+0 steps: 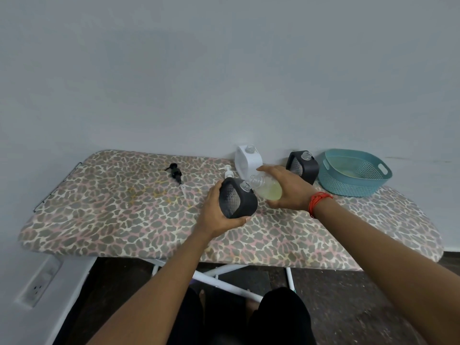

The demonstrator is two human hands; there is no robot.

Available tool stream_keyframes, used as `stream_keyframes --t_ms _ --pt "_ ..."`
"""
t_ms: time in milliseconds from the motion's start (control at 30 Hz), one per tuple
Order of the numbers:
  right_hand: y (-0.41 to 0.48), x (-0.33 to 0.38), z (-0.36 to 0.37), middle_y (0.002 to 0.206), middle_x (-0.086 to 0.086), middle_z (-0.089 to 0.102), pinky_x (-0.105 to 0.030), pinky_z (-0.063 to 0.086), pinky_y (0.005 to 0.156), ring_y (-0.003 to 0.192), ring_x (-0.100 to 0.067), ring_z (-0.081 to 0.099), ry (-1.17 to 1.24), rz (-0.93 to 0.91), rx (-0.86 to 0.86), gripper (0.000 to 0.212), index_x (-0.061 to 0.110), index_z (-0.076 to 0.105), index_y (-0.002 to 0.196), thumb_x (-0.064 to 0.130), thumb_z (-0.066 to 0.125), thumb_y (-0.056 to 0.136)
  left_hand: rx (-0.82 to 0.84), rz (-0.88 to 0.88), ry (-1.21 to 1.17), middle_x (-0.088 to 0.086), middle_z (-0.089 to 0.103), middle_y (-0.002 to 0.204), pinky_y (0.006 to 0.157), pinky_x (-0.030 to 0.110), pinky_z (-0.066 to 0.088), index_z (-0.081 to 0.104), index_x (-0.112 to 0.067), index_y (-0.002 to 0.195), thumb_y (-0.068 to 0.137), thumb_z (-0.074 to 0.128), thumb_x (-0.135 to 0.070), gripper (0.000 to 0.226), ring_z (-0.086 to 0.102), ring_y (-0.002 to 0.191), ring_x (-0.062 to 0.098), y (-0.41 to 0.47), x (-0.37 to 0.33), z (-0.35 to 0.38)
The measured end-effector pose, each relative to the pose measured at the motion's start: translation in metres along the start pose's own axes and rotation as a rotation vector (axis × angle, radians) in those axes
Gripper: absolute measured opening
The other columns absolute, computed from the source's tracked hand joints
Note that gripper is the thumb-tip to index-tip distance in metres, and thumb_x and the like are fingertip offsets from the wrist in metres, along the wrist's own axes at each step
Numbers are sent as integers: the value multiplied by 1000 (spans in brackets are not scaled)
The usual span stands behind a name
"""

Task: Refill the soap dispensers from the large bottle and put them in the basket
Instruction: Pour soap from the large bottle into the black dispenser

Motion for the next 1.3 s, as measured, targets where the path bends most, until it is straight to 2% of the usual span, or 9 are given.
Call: stream_keyframes --t_ms 233,500,667,1033,1300 --pt "3 4 -1 153 -5 42 -44 37 116 138 -27 42 -78 14 17 98 31 30 152 33 84 70 -4 20 -17 -9 42 146 113 41 43 30 -21 154 54 90 -61 124 44 134 11 -2 -3 0" --pt "3 8 -6 148 -5 47 -45 42 110 130 -29 49 -235 -3 -2 100 29 32 153 31 87 70 -8 29 22 -6 42 148 112 46 44 29 -21 155 56 92 -60 124 44 136 14 -1 0 1" --pt "5 10 -7 145 -6 50 -46 46 105 126 -30 53 -354 -38 -31 99 28 35 152 32 88 69 -16 46 21 -8 41 148 114 39 43 29 -21 155 59 94 -53 120 42 134 10 -2 -4 2" --pt "5 15 -12 148 -8 49 -47 40 109 130 -32 50 -486 -63 -61 98 26 36 153 31 89 70 -14 37 41 -5 40 151 114 45 42 28 -21 156 58 93 -58 122 42 138 14 0 0 3" --pt "3 17 -13 144 -9 53 -50 43 107 127 -33 53 -525 -77 -86 102 25 40 150 29 94 64 -16 36 52 -6 41 150 113 48 44 29 -24 155 57 92 -61 123 43 138 15 2 4 4"
Point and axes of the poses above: each hand's wrist, its own y-axis towards the middle knuckle, its own z-axis out of the palm, x = y × z, the point moved 4 cm from there along y, towards the middle knuckle
